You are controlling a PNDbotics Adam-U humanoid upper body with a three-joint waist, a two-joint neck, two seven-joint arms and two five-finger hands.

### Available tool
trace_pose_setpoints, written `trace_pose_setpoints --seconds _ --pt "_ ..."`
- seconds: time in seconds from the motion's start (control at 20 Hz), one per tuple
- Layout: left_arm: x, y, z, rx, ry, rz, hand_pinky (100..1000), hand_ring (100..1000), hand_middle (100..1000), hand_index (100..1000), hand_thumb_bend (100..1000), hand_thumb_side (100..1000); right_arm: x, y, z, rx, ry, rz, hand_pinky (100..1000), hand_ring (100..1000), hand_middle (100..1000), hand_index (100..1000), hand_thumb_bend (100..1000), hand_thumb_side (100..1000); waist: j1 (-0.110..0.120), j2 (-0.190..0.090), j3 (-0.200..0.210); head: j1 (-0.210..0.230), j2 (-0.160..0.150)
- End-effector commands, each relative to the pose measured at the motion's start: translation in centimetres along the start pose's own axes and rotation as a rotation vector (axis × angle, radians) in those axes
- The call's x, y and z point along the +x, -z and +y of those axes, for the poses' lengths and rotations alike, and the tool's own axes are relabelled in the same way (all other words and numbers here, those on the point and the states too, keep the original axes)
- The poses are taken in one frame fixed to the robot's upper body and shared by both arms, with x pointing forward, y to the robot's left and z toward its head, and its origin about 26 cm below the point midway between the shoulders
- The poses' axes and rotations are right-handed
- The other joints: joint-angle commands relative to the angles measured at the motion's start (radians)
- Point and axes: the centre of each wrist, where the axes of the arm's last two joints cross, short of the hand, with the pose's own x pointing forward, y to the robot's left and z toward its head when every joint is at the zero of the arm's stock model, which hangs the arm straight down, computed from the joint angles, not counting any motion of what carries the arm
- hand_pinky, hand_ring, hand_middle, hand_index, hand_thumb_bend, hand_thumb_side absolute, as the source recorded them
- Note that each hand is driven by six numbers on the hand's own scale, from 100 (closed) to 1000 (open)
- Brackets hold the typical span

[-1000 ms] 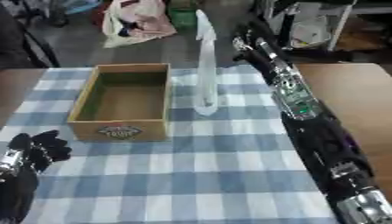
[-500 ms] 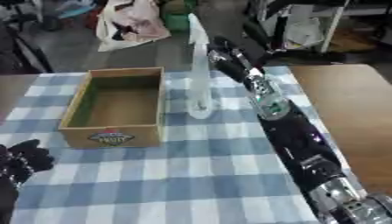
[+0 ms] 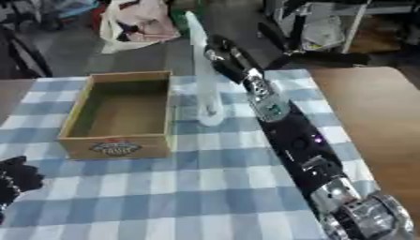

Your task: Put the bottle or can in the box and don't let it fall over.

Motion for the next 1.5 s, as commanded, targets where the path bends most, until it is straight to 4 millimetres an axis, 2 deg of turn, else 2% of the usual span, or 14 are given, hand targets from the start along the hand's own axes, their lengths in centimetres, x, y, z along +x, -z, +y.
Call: trace_pose_setpoints --seconds 0.05,0.55,0.85,1.2,1.5 --pt "0.8 0.4 0.1 -0.008 0.003 -0.031 706 660 625 802 221 1000 1.8 0.9 -1.6 -0.023 -0.017 -0.054 768 1000 950 1000 100 689 0.003 -0.014 -0.001 -0.006 -0.008" --pt "0.5 0.1 0.1 -0.006 -0.001 -0.019 708 661 625 802 223 1000 2.6 1.2 -0.5 0.000 -0.181 -0.116 781 1000 944 1000 125 670 0.005 -0.027 -0.008 -0.009 0.009" --pt "0.2 -0.1 0.1 0.001 0.000 -0.009 708 661 625 802 225 1000 3.1 1.0 0.9 0.030 -0.177 -0.170 780 1000 941 1000 154 674 0.003 -0.035 -0.021 -0.002 0.016" --pt "0.1 -0.2 0.2 0.002 0.000 -0.005 708 661 624 802 228 1000 2.8 0.6 2.1 0.048 -0.195 -0.176 785 1000 943 1000 169 675 0.004 -0.040 -0.028 -0.005 0.015" --pt "0.0 -0.3 0.2 0.004 0.002 -0.001 709 661 624 802 230 1000 2.2 0.2 2.7 0.009 -0.280 -0.155 791 1000 944 1000 171 654 0.002 -0.043 -0.033 -0.005 0.016"
